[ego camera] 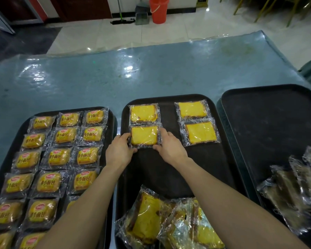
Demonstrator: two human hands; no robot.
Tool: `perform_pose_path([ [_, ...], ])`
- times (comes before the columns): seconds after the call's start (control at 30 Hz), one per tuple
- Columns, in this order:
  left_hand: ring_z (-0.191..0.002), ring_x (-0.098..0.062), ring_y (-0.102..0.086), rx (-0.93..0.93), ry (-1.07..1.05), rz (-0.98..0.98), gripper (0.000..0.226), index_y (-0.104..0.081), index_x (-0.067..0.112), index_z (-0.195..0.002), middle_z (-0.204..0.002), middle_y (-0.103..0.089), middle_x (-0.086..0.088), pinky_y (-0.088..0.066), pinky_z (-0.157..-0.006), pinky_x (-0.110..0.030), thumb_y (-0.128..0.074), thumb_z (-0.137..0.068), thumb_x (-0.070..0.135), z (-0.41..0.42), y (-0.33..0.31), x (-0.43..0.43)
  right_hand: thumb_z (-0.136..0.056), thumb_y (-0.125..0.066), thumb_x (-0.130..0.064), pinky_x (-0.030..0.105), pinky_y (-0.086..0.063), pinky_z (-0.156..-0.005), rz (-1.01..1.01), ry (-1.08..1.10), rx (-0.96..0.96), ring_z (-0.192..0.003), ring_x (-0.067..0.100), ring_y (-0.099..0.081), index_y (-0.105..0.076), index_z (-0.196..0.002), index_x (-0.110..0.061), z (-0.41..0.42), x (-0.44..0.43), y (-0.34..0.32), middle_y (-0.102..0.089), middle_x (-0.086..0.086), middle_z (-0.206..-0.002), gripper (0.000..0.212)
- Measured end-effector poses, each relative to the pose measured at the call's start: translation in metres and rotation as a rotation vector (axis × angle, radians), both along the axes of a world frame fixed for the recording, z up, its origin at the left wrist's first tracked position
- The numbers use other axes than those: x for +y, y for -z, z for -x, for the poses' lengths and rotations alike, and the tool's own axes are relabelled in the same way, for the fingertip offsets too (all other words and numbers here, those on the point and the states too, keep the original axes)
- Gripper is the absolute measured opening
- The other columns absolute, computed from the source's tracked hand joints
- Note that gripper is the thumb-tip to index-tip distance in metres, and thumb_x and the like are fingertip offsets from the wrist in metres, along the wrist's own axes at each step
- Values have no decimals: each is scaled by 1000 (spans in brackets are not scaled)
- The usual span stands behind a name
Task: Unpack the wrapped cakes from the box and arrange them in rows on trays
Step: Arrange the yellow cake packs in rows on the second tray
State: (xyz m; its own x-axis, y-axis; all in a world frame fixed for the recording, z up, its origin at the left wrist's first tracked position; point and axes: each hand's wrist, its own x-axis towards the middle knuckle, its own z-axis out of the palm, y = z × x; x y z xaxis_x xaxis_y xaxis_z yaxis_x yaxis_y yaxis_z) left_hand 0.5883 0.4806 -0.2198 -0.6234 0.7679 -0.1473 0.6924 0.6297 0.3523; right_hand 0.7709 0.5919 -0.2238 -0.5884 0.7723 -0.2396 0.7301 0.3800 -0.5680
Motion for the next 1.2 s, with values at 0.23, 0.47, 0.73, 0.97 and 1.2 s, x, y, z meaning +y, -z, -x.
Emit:
perform_pose_path([
  [0.23,-113,-23,-68,-66,72,-47,58,-61,24,-145,-126,-66,0,-59,-98,-47,-84,-93,37,-28,-23,-20,-106,-62,-46,47,-55,-98,-42,18,-62,-116,30,-65,-52,-147,-17,-54,-31,-13,-61,6,-131,51],
  [0.47,-97,-13,-70,-215,232,-65,25,-77,25,-113,-102,-76,7,-59,-90,-37,-68,-104,46,-101,-46,-54,-110,-54,-33,43,-53,-97,-90,127,-22,-115,30,-65,-67,-131,-15,-140,-78,-20,-68,6,-124,30],
  [0.73,-83,-12,-70,-362,374,12,13,-74,30,-100,-85,-74,10,-50,-67,-31,-63,-106,33,-167,-62,-79,-107,-56,-33,43,-49,-107,-154,209,-40,-127,28,-57,-59,-145,-14,-223,-131,-40,-62,6,-132,43],
  [0.97,-98,-17,-68,-363,488,139,66,-62,30,-143,-103,-70,11,-56,-85,-35,-51,-89,-6,-198,-67,-94,-69,-83,-77,46,-39,-121,-1,-166,-216,-145,27,-35,-32,-165,-22,-253,-164,-37,-44,5,-152,121],
  [1.2,-87,-15,-64,-212,419,58,43,-76,35,-122,-96,-67,2,-56,-82,-42,-71,-92,5,-217,-62,-97,-84,-67,-20,41,-47,-110,67,-208,-105,-134,32,-54,-39,-158,-20,-263,-142,-42,-58,10,-144,79],
])
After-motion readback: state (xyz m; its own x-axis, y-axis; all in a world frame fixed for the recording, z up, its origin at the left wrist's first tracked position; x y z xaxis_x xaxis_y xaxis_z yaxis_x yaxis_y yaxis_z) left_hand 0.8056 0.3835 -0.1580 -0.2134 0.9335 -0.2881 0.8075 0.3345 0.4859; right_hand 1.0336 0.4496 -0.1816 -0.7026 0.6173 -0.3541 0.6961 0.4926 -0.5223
